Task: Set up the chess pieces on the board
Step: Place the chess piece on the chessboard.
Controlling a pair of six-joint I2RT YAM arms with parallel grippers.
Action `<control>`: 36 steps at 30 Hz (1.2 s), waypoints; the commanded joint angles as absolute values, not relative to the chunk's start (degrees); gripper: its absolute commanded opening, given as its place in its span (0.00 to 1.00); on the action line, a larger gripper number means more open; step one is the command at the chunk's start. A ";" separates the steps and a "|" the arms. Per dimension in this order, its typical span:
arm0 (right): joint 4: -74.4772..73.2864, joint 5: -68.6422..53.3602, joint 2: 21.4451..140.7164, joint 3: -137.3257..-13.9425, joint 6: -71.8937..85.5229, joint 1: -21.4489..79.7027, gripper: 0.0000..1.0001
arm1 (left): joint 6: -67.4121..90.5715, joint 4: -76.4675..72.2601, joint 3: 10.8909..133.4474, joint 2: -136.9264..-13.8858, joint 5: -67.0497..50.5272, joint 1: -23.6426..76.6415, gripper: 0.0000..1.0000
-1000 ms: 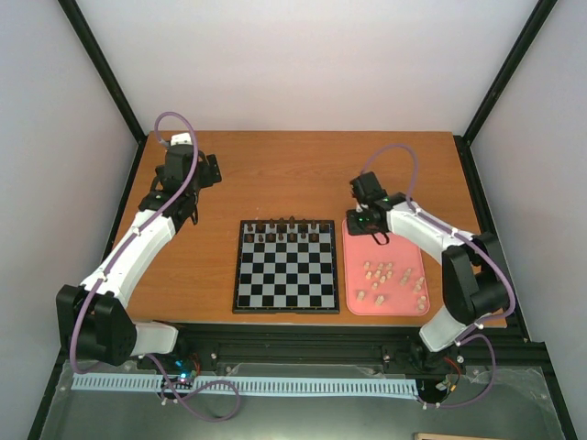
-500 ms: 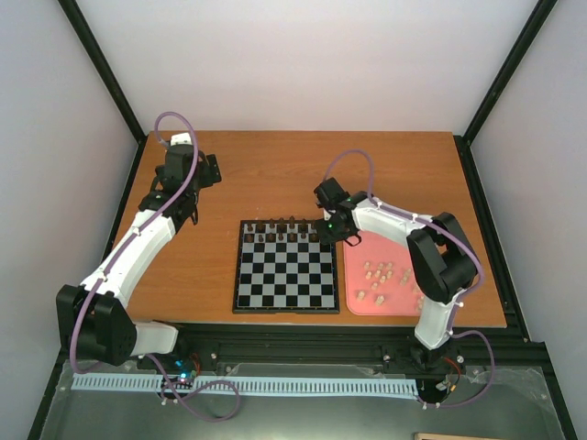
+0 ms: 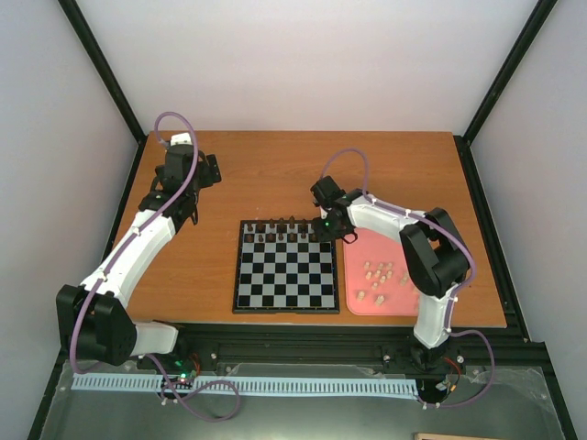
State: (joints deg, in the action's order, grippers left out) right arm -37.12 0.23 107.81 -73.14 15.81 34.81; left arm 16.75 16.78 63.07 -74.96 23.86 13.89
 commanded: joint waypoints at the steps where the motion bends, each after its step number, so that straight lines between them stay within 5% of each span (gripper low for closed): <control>1: -37.57 0.77 109.17 -75.39 15.22 35.24 0.08 | 16.26 16.26 65.61 -75.22 24.45 14.06 1.00; 36: -37.79 -0.30 108.97 -73.94 14.57 35.53 0.14 | 16.35 16.25 65.56 -75.48 24.53 14.04 1.00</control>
